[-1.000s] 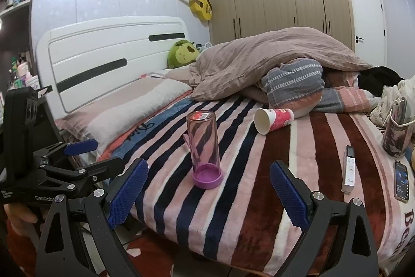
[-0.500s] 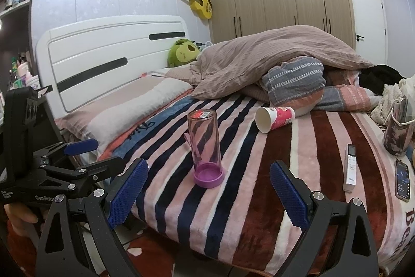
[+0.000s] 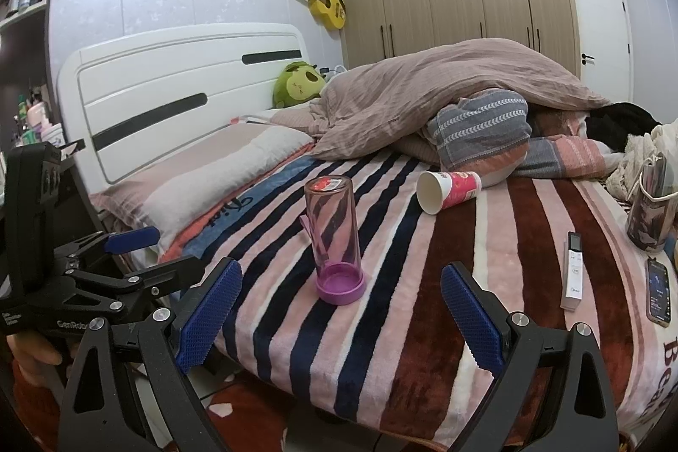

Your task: Flip cup upside down

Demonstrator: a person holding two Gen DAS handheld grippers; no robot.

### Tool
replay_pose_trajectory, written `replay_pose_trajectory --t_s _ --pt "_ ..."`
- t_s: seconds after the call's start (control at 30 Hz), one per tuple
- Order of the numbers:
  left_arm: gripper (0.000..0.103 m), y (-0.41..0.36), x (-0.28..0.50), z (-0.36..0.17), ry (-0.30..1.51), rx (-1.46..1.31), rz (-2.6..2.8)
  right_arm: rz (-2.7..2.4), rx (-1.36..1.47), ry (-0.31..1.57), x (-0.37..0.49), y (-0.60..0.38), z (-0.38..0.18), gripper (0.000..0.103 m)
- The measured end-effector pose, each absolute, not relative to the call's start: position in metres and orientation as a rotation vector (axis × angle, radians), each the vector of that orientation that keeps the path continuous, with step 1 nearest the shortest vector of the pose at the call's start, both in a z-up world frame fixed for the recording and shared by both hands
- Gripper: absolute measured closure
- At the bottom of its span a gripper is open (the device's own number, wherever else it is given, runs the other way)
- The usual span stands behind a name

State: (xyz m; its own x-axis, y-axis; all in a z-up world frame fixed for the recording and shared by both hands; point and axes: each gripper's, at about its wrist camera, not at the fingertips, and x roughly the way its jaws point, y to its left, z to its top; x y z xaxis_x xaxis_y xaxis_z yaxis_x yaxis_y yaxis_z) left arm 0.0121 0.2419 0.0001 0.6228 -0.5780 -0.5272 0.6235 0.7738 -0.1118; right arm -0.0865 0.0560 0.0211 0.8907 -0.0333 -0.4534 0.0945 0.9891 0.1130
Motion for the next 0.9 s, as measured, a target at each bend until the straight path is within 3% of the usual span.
replay_pose_trajectory --t_s 0.9 --pt "0.001 0.2415 0.0123 0.0018 0.576 0.086 -0.69 -0.07 0.139 0.473 -0.0885 0.0569 0.0177 0.008"
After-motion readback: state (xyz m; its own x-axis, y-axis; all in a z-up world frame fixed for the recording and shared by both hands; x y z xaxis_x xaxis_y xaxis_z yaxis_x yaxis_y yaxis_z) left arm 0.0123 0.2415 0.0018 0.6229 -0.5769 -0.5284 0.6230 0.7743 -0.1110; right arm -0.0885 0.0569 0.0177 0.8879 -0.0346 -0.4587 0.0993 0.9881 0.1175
